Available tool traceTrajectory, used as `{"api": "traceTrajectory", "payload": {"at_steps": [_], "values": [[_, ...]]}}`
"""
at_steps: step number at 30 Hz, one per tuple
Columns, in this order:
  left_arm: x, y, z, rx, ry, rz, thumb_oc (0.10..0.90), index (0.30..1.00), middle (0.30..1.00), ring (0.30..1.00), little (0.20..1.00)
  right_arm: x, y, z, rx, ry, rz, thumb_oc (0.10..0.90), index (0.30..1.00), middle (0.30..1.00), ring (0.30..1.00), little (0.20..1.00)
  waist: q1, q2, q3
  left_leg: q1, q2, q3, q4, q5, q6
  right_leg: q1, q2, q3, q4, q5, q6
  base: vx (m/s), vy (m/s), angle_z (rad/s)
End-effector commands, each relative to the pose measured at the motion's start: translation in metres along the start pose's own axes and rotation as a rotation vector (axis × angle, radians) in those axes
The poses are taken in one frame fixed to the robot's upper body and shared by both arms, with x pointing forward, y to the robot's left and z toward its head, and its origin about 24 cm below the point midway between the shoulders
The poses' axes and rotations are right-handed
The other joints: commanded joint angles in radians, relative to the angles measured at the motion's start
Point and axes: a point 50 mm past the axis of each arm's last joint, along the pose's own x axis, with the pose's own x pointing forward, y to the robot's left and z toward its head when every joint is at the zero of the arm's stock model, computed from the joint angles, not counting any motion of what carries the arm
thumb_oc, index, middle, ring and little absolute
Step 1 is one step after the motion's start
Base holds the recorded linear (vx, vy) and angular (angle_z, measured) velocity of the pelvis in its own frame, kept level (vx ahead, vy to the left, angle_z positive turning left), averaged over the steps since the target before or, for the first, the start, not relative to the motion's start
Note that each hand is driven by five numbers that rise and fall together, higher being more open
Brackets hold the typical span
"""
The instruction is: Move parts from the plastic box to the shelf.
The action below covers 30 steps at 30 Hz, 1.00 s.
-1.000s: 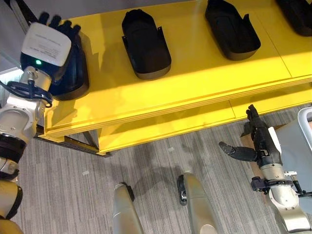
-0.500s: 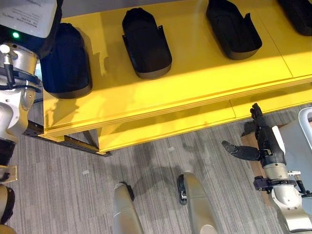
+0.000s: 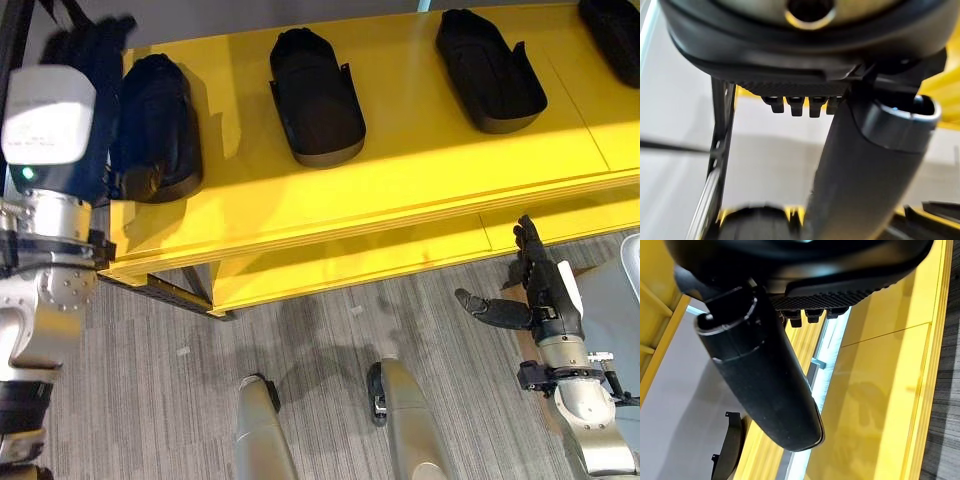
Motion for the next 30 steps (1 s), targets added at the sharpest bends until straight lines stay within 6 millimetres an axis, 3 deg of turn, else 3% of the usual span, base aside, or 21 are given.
{"api": "traceTrajectory", "payload": {"at_steps": [1,3,5,7,8,9,13,20,23,24,28,30], "values": [[0.009,0.035,0.010,-0.145,-0.054,0.191,0.900,1.000,1.000,1.000,1.000,0.012,-0.016,0.054,0.005,-0.288,-0.076,0.900,1.000,1.000,1.000,1.000,-0.012,0.021,-0.079,0.074,-0.018,0.018,-0.010,-0.054,0.084,0.099,-0.022,0.033,-0.125,0.062,0.027,-0.01,0.000,0.03],[-0.006,0.021,0.019,-0.361,-0.076,0.138,0.900,1.000,1.000,1.000,1.000,0.011,-0.014,0.056,0.013,-0.301,-0.070,0.900,1.000,1.000,1.000,1.000,-0.010,0.021,-0.077,0.089,-0.020,0.019,-0.033,-0.044,0.083,0.117,-0.023,0.034,-0.150,0.077,0.027,0.00,0.000,0.00],[-0.011,0.018,0.021,-0.424,-0.082,0.100,0.900,1.000,1.000,1.000,1.000,0.010,-0.013,0.056,0.025,-0.303,-0.065,0.900,1.000,1.000,1.000,1.000,-0.010,0.023,-0.077,0.099,-0.019,0.019,-0.046,-0.037,0.084,0.127,-0.023,0.034,-0.162,0.084,0.028,0.00,0.000,0.00],[-0.020,0.009,0.032,-0.681,-0.099,0.064,0.900,1.000,1.000,1.000,1.000,0.009,-0.010,0.057,0.054,-0.306,-0.058,0.900,1.000,1.000,1.000,1.000,-0.008,0.027,-0.076,0.128,-0.019,0.021,-0.084,-0.018,0.082,0.157,-0.025,0.032,-0.193,0.098,0.028,0.01,-0.005,0.04],[-0.027,0.002,0.037,-0.882,-0.091,0.057,0.900,1.000,1.000,1.000,1.000,0.008,-0.009,0.059,0.071,-0.319,-0.057,0.900,1.000,1.000,1.000,1.000,-0.008,0.029,-0.078,0.145,-0.020,0.021,-0.114,-0.004,0.083,0.171,-0.025,0.032,-0.214,0.109,0.028,-0.06,-0.017,0.07],[-0.041,-0.014,0.046,-1.072,-0.055,0.003,0.900,1.000,1.000,1.000,1.000,0.008,-0.004,0.057,0.110,-0.312,-0.048,0.900,1.000,1.000,1.000,1.000,-0.008,0.035,-0.072,0.180,-0.019,0.032,-0.183,0.049,0.088,0.198,-0.023,0.031,-0.264,0.150,0.023,-0.05,-0.017,0.07],[-0.067,-0.038,0.054,-1.313,0.043,-0.091,0.900,1.000,1.000,1.000,1.000,0.007,0.001,0.056,0.121,-0.308,-0.024,0.900,1.000,1.000,1.000,1.000,-0.009,0.050,-0.081,0.297,-0.021,0.059,-0.348,0.118,0.090,0.287,-0.019,0.034,-0.384,0.193,0.035,0.04,-0.017,-0.03],[-0.113,-0.069,0.049,-1.497,0.277,-0.154,0.900,1.000,1.000,1.000,1.000,-0.006,-0.003,0.043,0.195,-0.245,-0.006,0.900,1.000,1.000,1.000,1.000,-0.013,0.066,-0.127,0.503,0.016,0.108,-0.660,0.273,0.072,0.427,0.023,0.016,-0.566,0.221,0.038,0.06,-0.068,-0.09],[-0.121,-0.067,0.051,-1.474,0.278,-0.178,0.900,1.000,1.000,1.000,1.000,-0.011,-0.005,0.038,0.206,-0.219,0.003,0.900,1.000,1.000,1.000,1.000,-0.012,0.069,-0.147,0.544,0.038,0.124,-0.712,0.313,0.062,0.454,0.045,0.009,-0.597,0.218,0.030,0.03,-0.139,-0.11],[-0.127,-0.062,0.053,-1.456,0.263,-0.178,0.900,1.000,1.000,1.000,1.000,-0.015,-0.009,0.036,0.175,-0.209,0.015,0.900,1.000,1.000,1.000,1.000,-0.007,0.071,-0.160,0.567,0.061,0.130,-0.750,0.368,0.051,0.468,0.075,0.006,-0.615,0.210,0.018,0.03,-0.233,-0.14],[-0.139,-0.078,0.060,-1.527,0.315,-0.226,0.900,1.000,1.000,1.000,1.000,-0.023,-0.010,0.030,0.159,-0.168,0.043,0.900,1.000,1.000,1.000,1.000,-0.001,0.069,-0.178,0.568,0.084,0.123,-0.752,0.515,0.029,0.530,0.120,-0.011,-0.694,0.215,-0.014,0.01,-0.213,-0.15],[-0.142,-0.086,0.064,-1.584,0.340,-0.254,0.900,1.000,1.000,1.000,1.000,-0.025,-0.012,0.026,0.173,-0.151,0.028,0.900,1.000,1.000,1.000,1.000,-0.016,0.053,-0.182,0.564,0.075,0.165,-0.720,0.490,0.027,0.570,0.118,-0.016,-0.740,0.213,-0.023,0.02,-0.170,0.07]]}}
